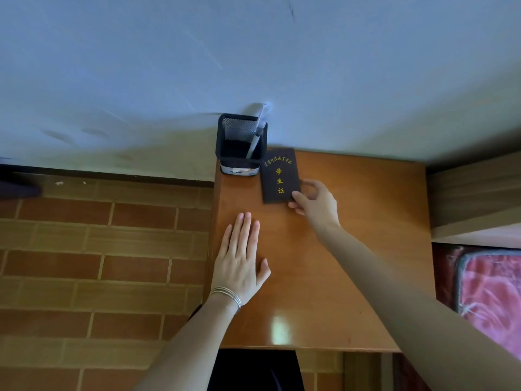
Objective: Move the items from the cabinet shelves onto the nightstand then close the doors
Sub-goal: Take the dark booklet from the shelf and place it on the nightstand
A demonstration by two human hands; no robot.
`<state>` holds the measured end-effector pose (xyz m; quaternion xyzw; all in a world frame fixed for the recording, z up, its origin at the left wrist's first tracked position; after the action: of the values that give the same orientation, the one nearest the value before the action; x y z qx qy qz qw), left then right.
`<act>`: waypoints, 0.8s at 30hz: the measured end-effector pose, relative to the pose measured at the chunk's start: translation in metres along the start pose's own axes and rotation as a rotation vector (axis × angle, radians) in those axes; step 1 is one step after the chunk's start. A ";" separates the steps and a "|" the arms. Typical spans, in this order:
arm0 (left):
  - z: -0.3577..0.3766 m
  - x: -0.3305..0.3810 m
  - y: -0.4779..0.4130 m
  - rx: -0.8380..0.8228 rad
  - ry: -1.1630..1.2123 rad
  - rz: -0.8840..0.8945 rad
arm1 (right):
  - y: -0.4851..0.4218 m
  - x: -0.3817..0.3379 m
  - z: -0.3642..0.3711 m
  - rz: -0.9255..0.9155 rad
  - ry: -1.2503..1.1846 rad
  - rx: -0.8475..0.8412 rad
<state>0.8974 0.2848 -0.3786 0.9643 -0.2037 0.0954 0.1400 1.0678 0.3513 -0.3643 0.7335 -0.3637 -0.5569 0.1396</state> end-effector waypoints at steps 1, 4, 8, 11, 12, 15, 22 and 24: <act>0.000 0.000 0.001 0.002 -0.003 -0.001 | 0.000 -0.003 0.002 -0.034 0.033 0.005; 0.000 0.000 0.001 -0.004 -0.008 -0.003 | 0.002 -0.012 0.004 -0.140 0.230 0.039; 0.001 -0.001 0.001 -0.011 -0.014 -0.012 | 0.010 -0.025 0.010 -0.333 0.655 0.143; 0.001 -0.001 0.001 -0.015 -0.027 -0.011 | 0.014 -0.032 0.023 -0.530 0.839 0.131; 0.002 -0.001 0.000 -0.020 -0.029 -0.012 | 0.014 -0.033 0.025 -0.570 0.866 0.127; 0.001 0.000 0.000 -0.011 -0.039 -0.012 | 0.010 -0.037 0.024 -0.603 0.909 0.173; 0.003 -0.001 0.001 0.001 -0.027 -0.009 | 0.005 -0.035 0.028 -0.579 0.895 0.139; 0.001 0.000 0.001 -0.010 -0.027 -0.015 | 0.006 -0.033 0.028 -0.567 0.888 0.108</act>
<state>0.8968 0.2838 -0.3795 0.9663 -0.1987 0.0803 0.1426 1.0358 0.3756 -0.3465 0.9745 -0.0852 -0.1890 0.0859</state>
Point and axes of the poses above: each hand's wrist, its own y-axis away from the middle knuckle, its own z-axis out of the palm, x = y × z, the point moved 9 cm from there along -y, towards the middle knuckle
